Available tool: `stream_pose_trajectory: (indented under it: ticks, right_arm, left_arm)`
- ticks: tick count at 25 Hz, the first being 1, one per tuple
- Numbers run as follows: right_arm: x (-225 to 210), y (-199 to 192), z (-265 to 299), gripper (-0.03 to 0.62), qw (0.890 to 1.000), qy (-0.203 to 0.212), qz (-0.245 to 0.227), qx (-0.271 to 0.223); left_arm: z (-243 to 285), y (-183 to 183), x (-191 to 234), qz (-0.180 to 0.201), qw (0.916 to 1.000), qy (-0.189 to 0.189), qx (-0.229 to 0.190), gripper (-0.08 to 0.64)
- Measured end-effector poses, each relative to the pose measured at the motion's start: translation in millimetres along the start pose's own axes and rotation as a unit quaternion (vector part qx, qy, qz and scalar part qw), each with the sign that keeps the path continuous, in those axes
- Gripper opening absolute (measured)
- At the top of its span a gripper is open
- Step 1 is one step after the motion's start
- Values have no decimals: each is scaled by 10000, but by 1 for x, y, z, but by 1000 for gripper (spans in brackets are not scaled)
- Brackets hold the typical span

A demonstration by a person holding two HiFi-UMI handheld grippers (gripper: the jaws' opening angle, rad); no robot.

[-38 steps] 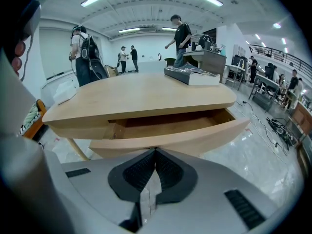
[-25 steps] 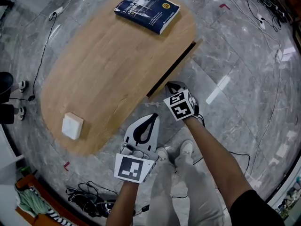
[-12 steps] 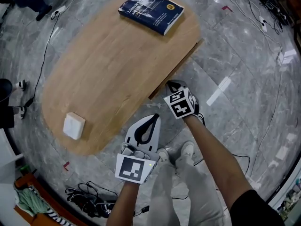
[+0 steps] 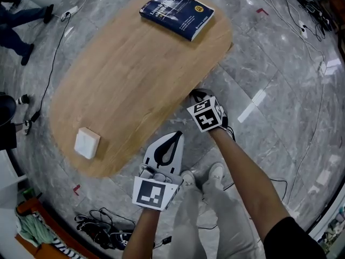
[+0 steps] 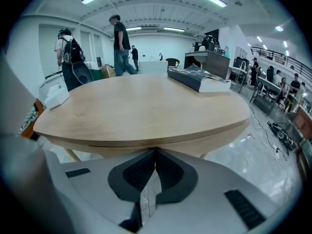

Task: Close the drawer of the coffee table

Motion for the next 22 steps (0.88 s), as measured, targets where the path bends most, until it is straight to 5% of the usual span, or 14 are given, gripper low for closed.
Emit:
stream_pose_trajectory:
  ticks: [22]
  right_arm:
    - [0,-1,-24,12,9986,66,374,-356]
  left_arm:
    - [-6,7,0,120,9999,-15,103,2]
Point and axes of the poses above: the fingertips, and each gripper's own axes: z forward along the fingers, x to its left, y out of its top, the point moved 6 cm from there along -z, backward along the fingers, and after that the axes turned 6 degrees about -z, right-handed, at the moved point
